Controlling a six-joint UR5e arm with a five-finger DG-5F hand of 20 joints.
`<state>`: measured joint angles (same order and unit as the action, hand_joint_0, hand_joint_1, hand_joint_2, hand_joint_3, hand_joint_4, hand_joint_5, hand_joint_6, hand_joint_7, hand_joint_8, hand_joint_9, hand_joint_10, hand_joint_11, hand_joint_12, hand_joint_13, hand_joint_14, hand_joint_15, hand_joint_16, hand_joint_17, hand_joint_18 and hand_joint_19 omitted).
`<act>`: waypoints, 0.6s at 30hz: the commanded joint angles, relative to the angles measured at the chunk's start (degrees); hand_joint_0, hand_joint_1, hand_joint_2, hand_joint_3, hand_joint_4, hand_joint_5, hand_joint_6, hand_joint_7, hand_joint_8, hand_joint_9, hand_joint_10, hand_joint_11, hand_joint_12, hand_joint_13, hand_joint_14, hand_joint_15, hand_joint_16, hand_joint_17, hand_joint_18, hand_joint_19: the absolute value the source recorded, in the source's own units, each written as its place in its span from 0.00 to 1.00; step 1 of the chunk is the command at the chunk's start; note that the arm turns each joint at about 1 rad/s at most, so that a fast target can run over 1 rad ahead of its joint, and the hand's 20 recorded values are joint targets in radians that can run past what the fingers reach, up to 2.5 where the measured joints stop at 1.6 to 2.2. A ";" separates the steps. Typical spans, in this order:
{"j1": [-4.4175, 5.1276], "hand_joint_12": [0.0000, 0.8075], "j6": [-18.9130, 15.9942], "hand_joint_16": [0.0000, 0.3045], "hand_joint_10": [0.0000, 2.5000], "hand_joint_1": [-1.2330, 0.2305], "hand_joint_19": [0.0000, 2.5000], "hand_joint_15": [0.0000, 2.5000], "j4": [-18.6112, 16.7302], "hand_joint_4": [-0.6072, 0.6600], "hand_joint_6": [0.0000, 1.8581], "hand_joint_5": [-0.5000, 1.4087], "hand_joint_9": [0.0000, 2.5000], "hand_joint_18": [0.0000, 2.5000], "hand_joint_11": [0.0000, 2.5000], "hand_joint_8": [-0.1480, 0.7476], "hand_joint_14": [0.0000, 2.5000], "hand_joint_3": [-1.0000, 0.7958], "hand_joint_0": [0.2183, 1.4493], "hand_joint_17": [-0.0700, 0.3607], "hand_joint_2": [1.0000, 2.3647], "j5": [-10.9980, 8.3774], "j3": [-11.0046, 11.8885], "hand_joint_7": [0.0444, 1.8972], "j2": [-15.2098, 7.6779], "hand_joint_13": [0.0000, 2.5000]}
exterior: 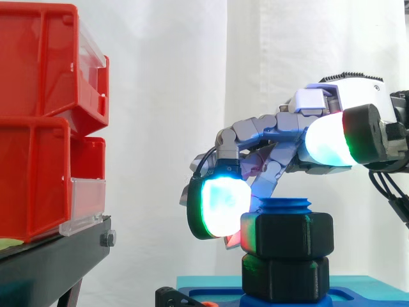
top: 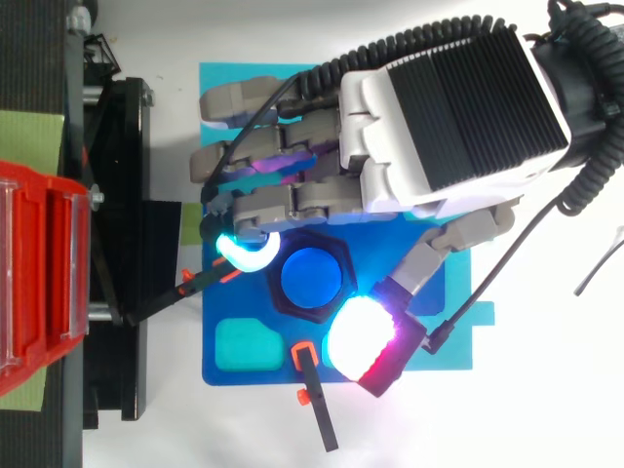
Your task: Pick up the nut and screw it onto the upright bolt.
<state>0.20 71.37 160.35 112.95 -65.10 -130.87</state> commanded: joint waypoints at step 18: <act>-1.52 0.33 0.00 0.10 0.00 0.69 0.00 0.00 0.58 0.58 0.29 0.28 0.45 0.12 0.00 0.49 0.00 0.28 0.25 0.32 0.00 1.65 1.46 0.75 0.00 0.23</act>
<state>-1.09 71.36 160.92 114.29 -63.87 -130.87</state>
